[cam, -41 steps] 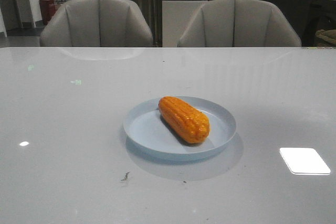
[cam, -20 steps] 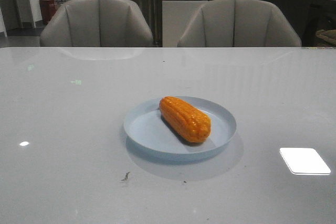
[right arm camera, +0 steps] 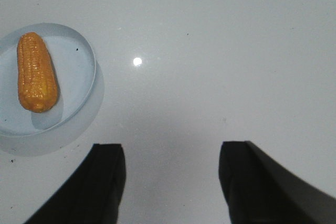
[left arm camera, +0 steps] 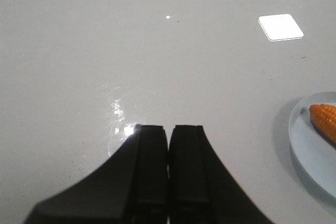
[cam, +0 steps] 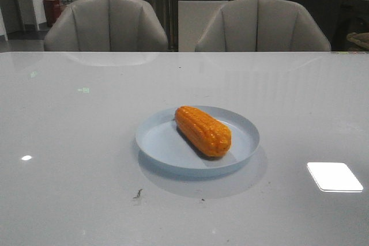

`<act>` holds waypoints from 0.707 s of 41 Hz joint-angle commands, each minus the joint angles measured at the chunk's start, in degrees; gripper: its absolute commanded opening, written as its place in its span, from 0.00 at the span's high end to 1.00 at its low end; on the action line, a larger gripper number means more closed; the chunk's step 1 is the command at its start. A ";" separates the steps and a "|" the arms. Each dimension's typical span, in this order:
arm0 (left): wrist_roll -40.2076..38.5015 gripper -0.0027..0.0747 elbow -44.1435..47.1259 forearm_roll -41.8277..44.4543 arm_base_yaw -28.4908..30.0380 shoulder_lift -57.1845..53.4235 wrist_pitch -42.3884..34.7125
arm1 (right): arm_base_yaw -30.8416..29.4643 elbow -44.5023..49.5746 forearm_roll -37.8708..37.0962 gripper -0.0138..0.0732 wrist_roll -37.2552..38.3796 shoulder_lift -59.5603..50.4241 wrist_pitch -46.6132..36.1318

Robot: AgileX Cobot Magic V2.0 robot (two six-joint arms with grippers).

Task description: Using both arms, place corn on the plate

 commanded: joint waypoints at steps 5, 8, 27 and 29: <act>-0.21 0.84 -1.49 -1.06 0.05 -0.77 -4.09 | -0.42 -1.42 0.56 0.27 -0.06 -0.50 -3.50; -0.21 0.84 -1.49 -1.06 0.05 -0.77 -4.09 | -0.42 -1.42 0.56 0.27 -0.06 -0.50 -3.50; -10.77 0.84 17.34 6.29 0.05 -15.75 -21.24 | -0.42 -1.42 0.56 0.27 -0.06 -0.50 -3.50; -11.01 0.84 21.34 6.79 0.05 -19.57 -25.76 | -0.42 -1.42 0.56 0.27 -0.06 -0.50 -3.50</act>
